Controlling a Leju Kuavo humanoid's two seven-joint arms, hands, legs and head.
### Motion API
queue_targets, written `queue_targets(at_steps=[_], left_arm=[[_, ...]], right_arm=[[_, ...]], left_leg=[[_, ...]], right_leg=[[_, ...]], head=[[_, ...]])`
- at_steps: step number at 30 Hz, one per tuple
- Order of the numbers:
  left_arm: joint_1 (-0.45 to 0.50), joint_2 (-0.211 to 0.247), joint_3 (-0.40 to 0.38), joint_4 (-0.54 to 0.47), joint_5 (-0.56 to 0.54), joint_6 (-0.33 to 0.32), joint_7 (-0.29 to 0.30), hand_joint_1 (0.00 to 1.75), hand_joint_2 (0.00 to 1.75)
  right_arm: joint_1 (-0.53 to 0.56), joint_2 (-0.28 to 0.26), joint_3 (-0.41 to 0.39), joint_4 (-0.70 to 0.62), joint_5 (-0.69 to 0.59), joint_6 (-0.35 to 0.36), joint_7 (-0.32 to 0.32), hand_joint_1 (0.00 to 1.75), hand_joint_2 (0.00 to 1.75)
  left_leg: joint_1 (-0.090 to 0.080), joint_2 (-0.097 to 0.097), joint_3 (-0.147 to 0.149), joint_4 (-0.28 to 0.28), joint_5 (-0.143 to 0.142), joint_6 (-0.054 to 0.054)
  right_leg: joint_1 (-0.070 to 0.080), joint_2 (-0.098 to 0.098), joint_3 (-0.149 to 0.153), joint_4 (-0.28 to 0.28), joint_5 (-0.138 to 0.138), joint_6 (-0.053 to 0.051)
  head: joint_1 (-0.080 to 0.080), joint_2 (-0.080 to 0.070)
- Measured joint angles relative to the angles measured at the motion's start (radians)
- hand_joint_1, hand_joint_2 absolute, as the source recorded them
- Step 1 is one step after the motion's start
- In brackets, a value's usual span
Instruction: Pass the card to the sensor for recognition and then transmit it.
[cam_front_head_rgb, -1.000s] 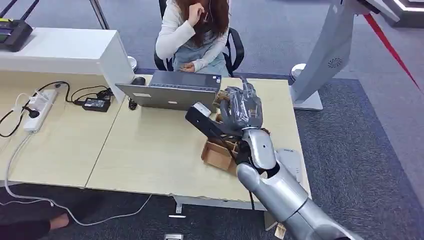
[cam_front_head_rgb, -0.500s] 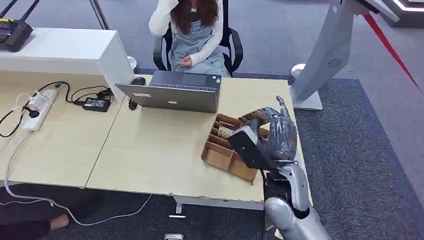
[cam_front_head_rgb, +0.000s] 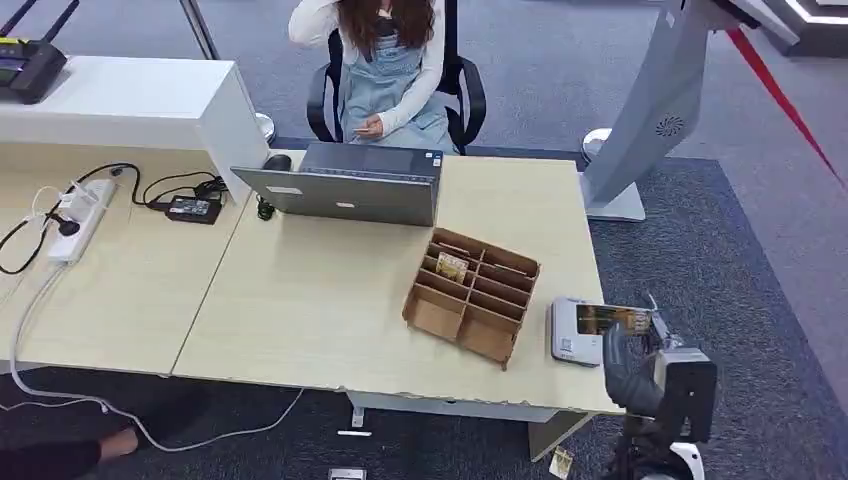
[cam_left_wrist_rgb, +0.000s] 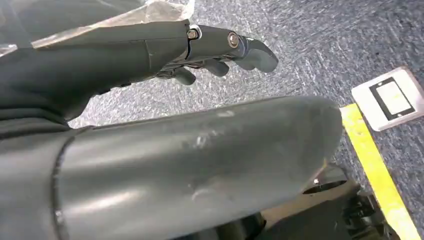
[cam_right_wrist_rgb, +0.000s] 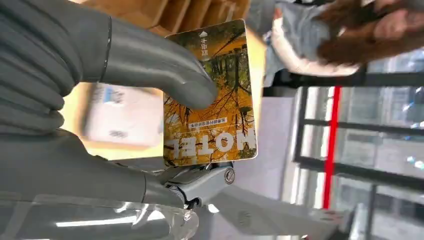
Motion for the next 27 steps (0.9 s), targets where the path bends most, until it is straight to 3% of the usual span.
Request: queue_targets(at_steps=[4, 12, 14, 20, 27], left_arm=[[-0.001, 0.000, 0.010, 0.000, 0.009, 0.002, -0.001, 0.00, 0.00], [-0.001, 0.000, 0.029, 0.000, 0.010, 0.003, -0.005, 0.00, 0.00], [-0.001, 0.000, 0.032, 0.000, 0.010, 0.003, -0.007, 0.00, 0.00], [-0.002, 0.000, 0.037, 0.000, 0.016, 0.006, -0.018, 0.00, 0.00], [-0.002, 0.000, 0.048, 0.000, 0.017, 0.007, -0.027, 0.00, 0.00]], right_arm=[[0.059, 0.023, -0.044, 0.047, 0.024, -0.026, -0.026, 1.75, 1.75], [0.079, 0.048, -0.077, 0.106, 0.119, -0.084, -0.013, 1.75, 1.75], [0.079, 0.050, -0.079, 0.117, 0.194, -0.113, 0.020, 1.75, 1.75], [0.066, 0.048, -0.063, 0.134, 0.597, -0.218, 0.201, 1.75, 1.75], [0.049, 0.048, -0.023, 0.168, 0.655, -0.233, 0.243, 1.75, 1.75]], left_leg=[[0.000, 0.000, 0.000, 0.000, 0.000, 0.000], [0.000, 0.001, 0.000, 0.000, 0.000, 0.000], [0.000, 0.001, 0.000, 0.000, 0.000, 0.000], [0.000, 0.001, 0.000, 0.000, 0.000, 0.000], [0.000, 0.001, 0.000, 0.000, 0.000, 0.000]], right_leg=[[0.000, 0.000, 0.000, 0.000, 0.000, 0.000], [0.000, 0.000, 0.000, 0.000, 0.000, 0.000], [0.000, 0.000, 0.000, 0.000, 0.000, 0.000], [0.000, 0.000, 0.001, 0.000, 0.000, 0.000], [0.000, 0.000, 0.001, 0.000, 0.000, 0.000]], head=[[0.000, 0.000], [0.000, 0.000], [0.000, 0.000], [0.000, 0.000], [0.000, 0.000]])
